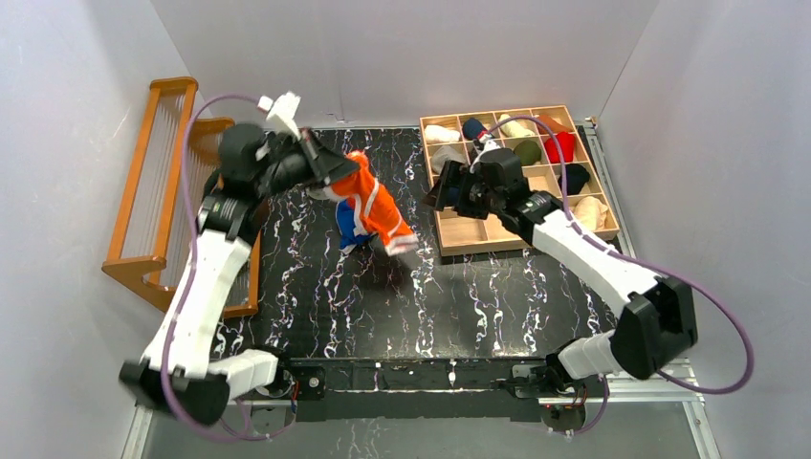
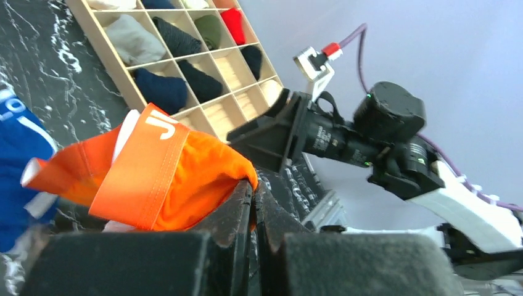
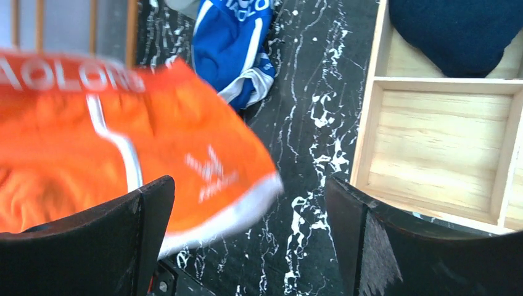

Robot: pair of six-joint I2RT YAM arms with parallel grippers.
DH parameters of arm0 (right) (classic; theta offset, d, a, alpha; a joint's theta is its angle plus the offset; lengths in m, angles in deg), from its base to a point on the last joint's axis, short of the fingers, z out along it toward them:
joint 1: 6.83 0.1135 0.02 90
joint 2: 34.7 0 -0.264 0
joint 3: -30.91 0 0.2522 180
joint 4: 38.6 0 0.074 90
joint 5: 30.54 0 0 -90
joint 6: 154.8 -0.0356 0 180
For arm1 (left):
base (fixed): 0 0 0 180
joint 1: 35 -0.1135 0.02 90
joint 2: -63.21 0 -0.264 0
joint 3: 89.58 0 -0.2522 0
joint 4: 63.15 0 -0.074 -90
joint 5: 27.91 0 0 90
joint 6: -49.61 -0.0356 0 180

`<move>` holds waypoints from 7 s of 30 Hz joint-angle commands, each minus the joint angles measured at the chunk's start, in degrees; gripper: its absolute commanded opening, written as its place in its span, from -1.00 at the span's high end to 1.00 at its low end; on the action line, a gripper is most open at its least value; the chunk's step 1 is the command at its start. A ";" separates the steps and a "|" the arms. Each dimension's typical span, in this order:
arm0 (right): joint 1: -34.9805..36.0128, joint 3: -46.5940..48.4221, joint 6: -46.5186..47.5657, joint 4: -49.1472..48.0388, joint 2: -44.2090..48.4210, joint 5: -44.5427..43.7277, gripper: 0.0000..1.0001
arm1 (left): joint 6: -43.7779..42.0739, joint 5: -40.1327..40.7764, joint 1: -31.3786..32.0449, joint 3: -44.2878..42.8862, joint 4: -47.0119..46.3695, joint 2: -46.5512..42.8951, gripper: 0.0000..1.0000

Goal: Roll the underwear
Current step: Place the underwear at the center of the board, then move the underwear to the corner of the board, then flatten out the underwear at the center of the board.

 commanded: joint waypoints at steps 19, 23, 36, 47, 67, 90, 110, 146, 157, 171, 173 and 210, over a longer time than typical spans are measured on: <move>6.75 11.99 8.76 6.86 -21.60 24.41 -0.92 | 15.84 28.36 0.37 36.70 33.37 -33.57 -0.09; 9.37 20.36 7.55 4.25 -31.57 24.21 -0.85 | 14.47 31.54 0.35 35.62 33.43 -31.36 -0.29; 12.69 50.36 6.92 7.55 -56.97 17.10 -0.72 | 15.61 38.79 0.30 36.85 33.97 -29.33 -0.48; 0.78 67.55 10.35 11.75 -66.73 17.01 -0.86 | 14.86 36.66 0.33 41.18 29.54 -25.23 -0.60; 3.97 9.09 1.62 13.33 -13.00 8.64 -0.92 | 13.43 38.37 -0.94 43.62 23.70 -19.12 -0.96; 12.87 -13.97 -9.79 9.60 -14.12 13.66 -0.25 | 10.44 27.16 -6.31 47.36 16.19 -13.02 -0.95; 12.77 8.50 5.89 12.81 -16.89 9.27 0.97 | 4.91 28.52 -6.35 39.45 10.65 -16.50 0.77; 11.79 4.05 12.05 21.98 -8.62 -2.09 0.96 | 11.23 32.33 -6.31 45.04 14.65 -12.57 -0.57; 9.19 11.35 16.31 23.63 -13.44 -2.82 0.52 | 9.20 42.83 -6.31 45.57 9.90 -2.28 -0.54; 4.09 19.30 19.28 16.49 -23.79 12.28 -0.24 | 7.74 40.86 -6.39 47.61 6.70 -1.89 0.27; 4.06 23.44 20.76 18.60 -28.37 10.04 -0.23 | 7.58 40.61 -6.40 47.68 6.71 -2.11 0.33; 4.06 35.20 25.68 21.94 -40.64 11.59 0.97 | 4.38 44.53 -6.39 44.46 7.47 1.38 0.19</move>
